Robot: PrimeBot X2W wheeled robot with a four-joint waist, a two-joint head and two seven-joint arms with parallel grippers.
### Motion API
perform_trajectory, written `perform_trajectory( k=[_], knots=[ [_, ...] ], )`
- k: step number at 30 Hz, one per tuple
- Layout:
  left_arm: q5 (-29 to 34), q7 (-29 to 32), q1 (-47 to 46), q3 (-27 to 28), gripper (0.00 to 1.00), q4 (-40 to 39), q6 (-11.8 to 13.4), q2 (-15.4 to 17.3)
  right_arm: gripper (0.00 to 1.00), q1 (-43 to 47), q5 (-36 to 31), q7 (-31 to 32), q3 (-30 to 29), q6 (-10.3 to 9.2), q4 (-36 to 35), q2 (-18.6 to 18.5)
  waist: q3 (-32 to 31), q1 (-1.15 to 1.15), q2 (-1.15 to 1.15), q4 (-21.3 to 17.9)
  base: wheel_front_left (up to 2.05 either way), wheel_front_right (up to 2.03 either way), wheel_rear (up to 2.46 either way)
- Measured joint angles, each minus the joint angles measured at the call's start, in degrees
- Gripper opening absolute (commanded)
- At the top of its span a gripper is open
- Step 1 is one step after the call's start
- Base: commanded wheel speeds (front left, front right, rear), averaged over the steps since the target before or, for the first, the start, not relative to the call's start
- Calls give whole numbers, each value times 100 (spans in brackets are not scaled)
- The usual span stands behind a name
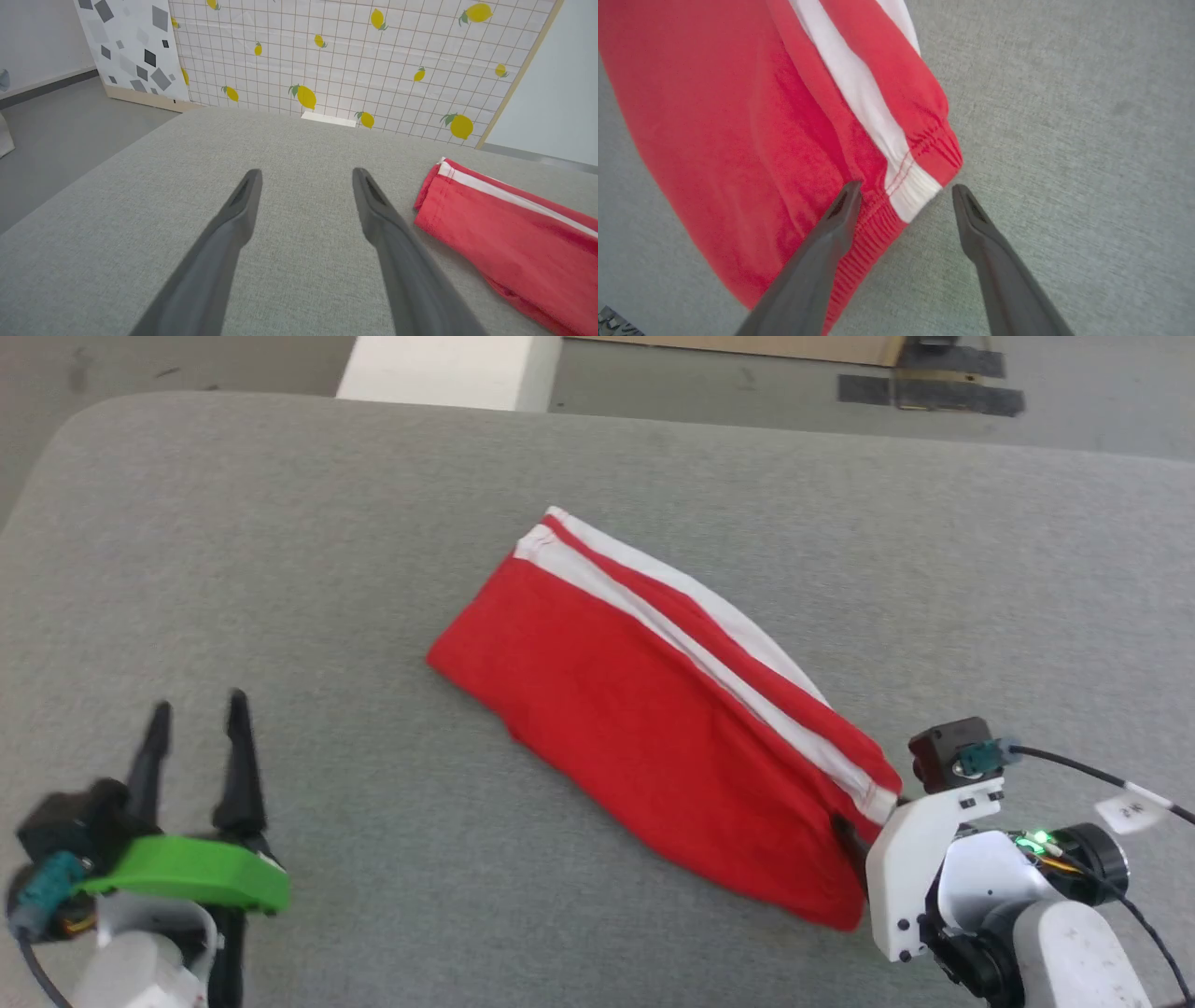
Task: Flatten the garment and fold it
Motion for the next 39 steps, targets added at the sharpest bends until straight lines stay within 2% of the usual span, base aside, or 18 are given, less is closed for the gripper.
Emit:
perform_trajectory(
  k=[4,9,10,11,12,16,19,23,30,33,39],
  knots=[
    [0,0,122,-38,100,-5,-32,-126,100,-220,-11,19,23,0,620,-4,8,0,0,173,0,0,0],
    [16,0,125,-90,100,53,-101,-190,100,-487,-167,40,204,-1,1033,-24,30,0,0,324,0,0,0],
    [16,0,126,-108,100,78,-113,-196,67,-533,-194,103,215,-1,1090,-22,33,0,0,347,0,0,0],
    [16,0,126,-127,100,104,-151,-198,21,-562,-207,155,230,-1,1120,-22,34,0,0,366,0,0,0],
    [16,0,126,-148,100,123,-159,-200,0,-581,-207,188,237,-1,1138,-23,32,0,0,378,0,0,0],
    [14,18,114,-227,100,193,-260,-205,0,-620,-201,253,267,2,1154,29,22,0,0,366,0,0,0],
    [-41,277,-7,-313,100,272,-337,-203,0,-635,-193,216,219,5,1115,56,13,0,0,303,0,0,0],
    [-164,969,-575,-514,100,471,-414,-216,0,-636,1,159,101,4,1027,76,13,0,0,167,0,0,0],
    [-120,2692,-1961,-1233,100,1448,-654,-163,0,-705,257,66,193,3,881,23,137,0,0,-122,0,0,0],
    [-68,3147,-2485,-1470,100,1824,-742,-86,0,-739,305,16,294,3,798,19,262,0,0,-228,0,0,0],
    [97,3659,-3120,-2008,100,2346,-866,5,0,-788,360,-32,477,4,630,23,540,0,0,-447,0,0,0]
  ],
)
